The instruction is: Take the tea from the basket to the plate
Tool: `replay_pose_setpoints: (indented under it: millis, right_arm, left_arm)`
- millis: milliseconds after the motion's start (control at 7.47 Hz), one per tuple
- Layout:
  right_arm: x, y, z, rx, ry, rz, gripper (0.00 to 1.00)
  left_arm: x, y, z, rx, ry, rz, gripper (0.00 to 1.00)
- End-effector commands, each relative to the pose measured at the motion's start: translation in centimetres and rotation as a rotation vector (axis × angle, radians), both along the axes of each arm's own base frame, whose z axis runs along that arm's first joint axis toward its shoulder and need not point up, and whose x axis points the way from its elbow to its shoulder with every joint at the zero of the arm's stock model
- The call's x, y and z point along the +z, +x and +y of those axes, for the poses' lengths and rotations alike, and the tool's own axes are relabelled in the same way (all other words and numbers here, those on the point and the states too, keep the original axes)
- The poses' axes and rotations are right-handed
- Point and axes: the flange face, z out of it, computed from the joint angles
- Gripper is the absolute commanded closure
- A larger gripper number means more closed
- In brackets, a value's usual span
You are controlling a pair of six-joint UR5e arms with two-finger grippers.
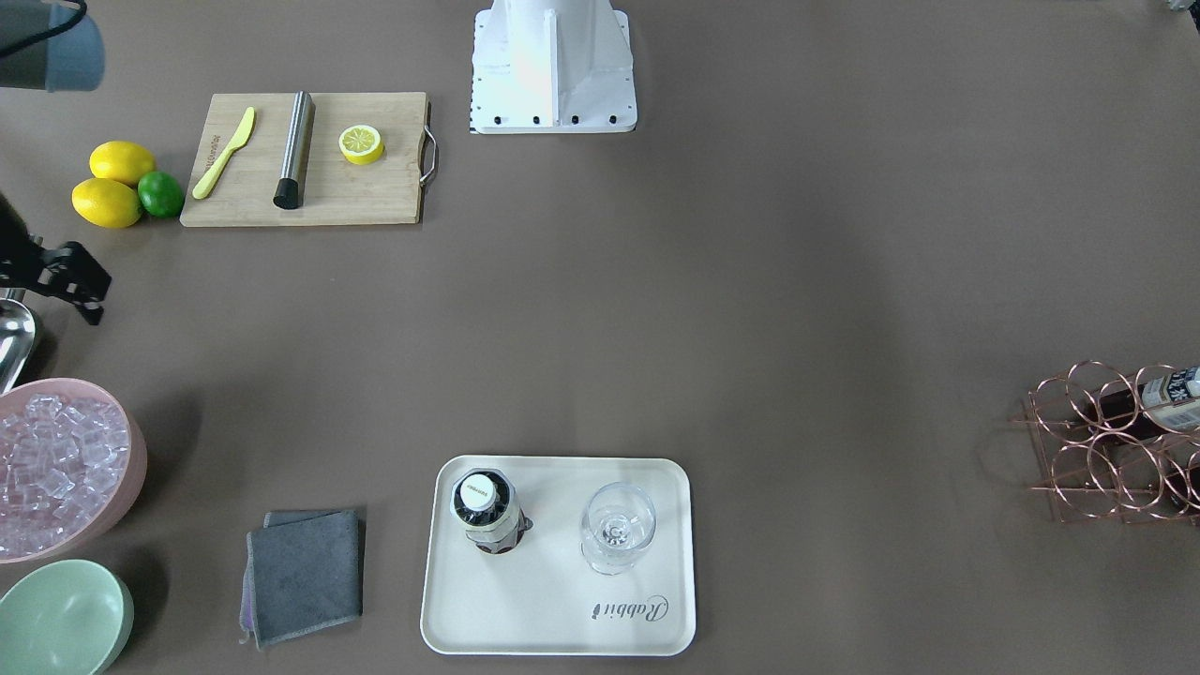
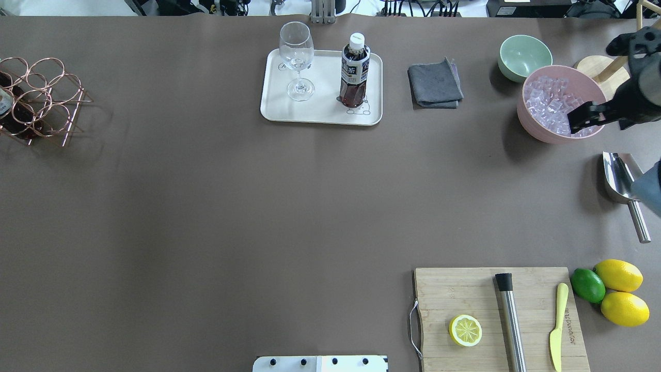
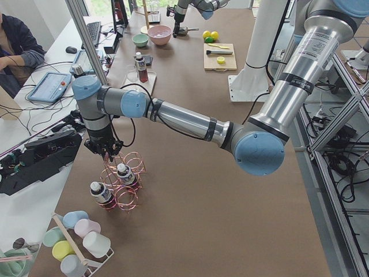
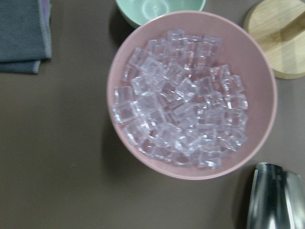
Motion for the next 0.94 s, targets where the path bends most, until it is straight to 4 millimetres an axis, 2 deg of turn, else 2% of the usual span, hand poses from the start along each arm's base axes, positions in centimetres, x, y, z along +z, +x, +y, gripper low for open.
replay_pose_setpoints:
  millis: [0, 134, 268, 402, 536, 670, 804]
  right_arm:
    - [3.8, 12.5, -0.6, -0.155, -0.018, 0.088, 0.0]
    - [6.1, 17.7, 0.0, -0.196, -0.017, 0.089, 0.0]
    - [9.9, 20.9, 1.5, -0.159, -0.086, -0.027, 0.0]
    - [14.5, 22.9, 3.0, -0.163, -0.097, -0.116, 0.0]
    - [18.5, 24.3, 5.5, -0.179, -0.106, -0.115, 0.0]
    - [19.9, 25.3, 6.7, -0.147, -0.139, -0.127, 0.0]
    - [21.0, 25.2, 6.9, -0.147, -0.16, -0.129, 0.0]
  left_arm:
    - [-0.1, 0.2, 0.0, -0.005, -0.004, 0.0, 1.0]
    - [-0.2, 0.3, 0.0, -0.007, -0.004, 0.001, 1.0]
    - [-0.4, 0.2, 0.0, -0.008, 0.001, 0.001, 1.0]
    - [-0.5, 0.2, 0.1, -0.008, 0.002, 0.001, 1.0]
    - [-0.5, 0.3, 0.2, -0.007, 0.004, 0.001, 1.0]
    - [-0.7, 0.2, 0.4, -0.01, 0.007, 0.002, 1.0]
    - [-0.6, 0.2, 0.4, -0.01, 0.006, 0.002, 1.0]
